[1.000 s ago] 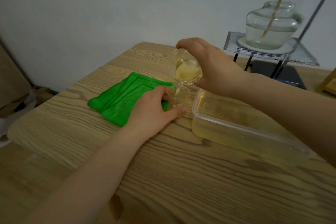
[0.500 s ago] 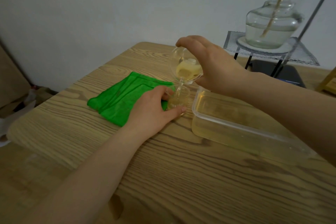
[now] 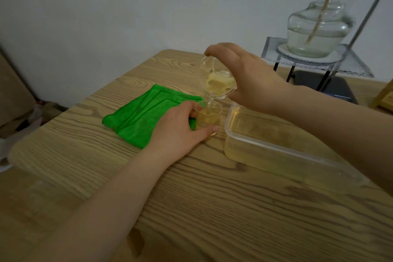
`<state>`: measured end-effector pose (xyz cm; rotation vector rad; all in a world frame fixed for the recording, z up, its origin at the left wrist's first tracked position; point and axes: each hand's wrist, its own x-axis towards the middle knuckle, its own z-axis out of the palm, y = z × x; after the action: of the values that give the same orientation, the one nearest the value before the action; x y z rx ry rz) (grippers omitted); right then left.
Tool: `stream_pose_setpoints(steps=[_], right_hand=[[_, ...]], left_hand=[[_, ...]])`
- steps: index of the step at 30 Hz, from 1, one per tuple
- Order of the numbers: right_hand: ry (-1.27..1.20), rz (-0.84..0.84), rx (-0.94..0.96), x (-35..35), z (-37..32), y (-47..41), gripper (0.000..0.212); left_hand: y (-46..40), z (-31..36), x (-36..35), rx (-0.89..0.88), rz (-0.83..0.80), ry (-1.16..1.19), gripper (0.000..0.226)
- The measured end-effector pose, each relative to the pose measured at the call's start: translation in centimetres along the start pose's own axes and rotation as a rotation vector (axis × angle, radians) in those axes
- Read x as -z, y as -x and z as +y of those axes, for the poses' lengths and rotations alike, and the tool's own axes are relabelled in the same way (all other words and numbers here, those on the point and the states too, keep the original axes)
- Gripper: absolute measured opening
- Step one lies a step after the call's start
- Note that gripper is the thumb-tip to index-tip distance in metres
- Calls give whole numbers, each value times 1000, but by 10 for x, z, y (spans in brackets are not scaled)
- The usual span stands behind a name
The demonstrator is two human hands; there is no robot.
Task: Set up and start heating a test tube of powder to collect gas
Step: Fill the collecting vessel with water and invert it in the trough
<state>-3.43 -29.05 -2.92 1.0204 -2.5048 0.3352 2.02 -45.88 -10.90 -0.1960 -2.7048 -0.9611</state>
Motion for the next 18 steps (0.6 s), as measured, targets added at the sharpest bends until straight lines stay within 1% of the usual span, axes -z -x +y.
stream_pose_setpoints(steps=[11,18], right_hand=[[7,-39,6,0,-2,1,77],[25,-35,4,0,-4,2,76]], left_hand=[[-2,-1,-1,-4,10,3,61],[-1,-1,-1,-4,5,5,59]])
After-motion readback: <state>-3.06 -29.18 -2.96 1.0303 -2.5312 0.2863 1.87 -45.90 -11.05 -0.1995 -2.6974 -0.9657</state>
